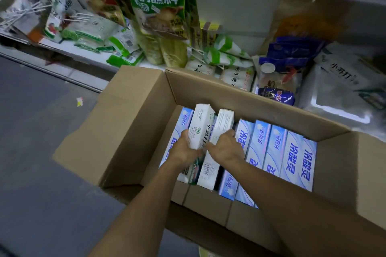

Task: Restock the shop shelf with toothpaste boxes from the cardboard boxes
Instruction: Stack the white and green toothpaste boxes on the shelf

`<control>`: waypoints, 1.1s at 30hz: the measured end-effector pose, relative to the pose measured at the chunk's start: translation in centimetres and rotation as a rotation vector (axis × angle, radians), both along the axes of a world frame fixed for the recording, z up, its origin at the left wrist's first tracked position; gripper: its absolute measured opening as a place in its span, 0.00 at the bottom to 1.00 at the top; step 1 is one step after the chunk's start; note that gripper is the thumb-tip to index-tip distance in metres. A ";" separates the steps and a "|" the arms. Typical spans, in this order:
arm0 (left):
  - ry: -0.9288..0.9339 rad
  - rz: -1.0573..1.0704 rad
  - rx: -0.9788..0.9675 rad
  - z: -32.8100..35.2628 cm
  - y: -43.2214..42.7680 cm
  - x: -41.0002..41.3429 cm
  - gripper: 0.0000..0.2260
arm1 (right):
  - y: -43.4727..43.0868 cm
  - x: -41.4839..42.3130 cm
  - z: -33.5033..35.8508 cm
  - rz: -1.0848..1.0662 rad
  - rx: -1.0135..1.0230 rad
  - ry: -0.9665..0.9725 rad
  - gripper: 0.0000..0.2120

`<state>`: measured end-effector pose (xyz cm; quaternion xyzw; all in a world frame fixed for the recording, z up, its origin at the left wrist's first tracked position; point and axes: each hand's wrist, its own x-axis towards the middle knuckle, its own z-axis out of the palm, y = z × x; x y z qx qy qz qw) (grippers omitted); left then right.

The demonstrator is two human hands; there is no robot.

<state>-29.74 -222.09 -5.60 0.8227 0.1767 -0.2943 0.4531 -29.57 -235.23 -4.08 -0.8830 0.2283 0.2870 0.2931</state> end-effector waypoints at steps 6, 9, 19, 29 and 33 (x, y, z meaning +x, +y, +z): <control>0.058 0.135 -0.166 0.4 0.4 -0.2 0.23 | -0.4 0.7 0.0 -0.074 0.034 0.037 0.40; 0.043 0.213 -0.249 2.0 0.5 -1.1 0.23 | -1.7 0.3 0.7 -0.120 0.167 -0.002 0.37; -0.116 0.264 -0.427 12.8 -0.4 -3.9 0.27 | -7.5 -2.8 14.6 -0.111 0.546 -0.086 0.07; -0.270 0.172 -0.516 27.7 -5.4 -6.2 0.11 | -11.1 -5.9 30.6 -0.041 0.572 -0.376 0.06; -0.263 0.087 -0.634 33.0 -7.0 -6.7 0.22 | -12.4 -6.7 36.6 0.040 0.614 -0.482 0.08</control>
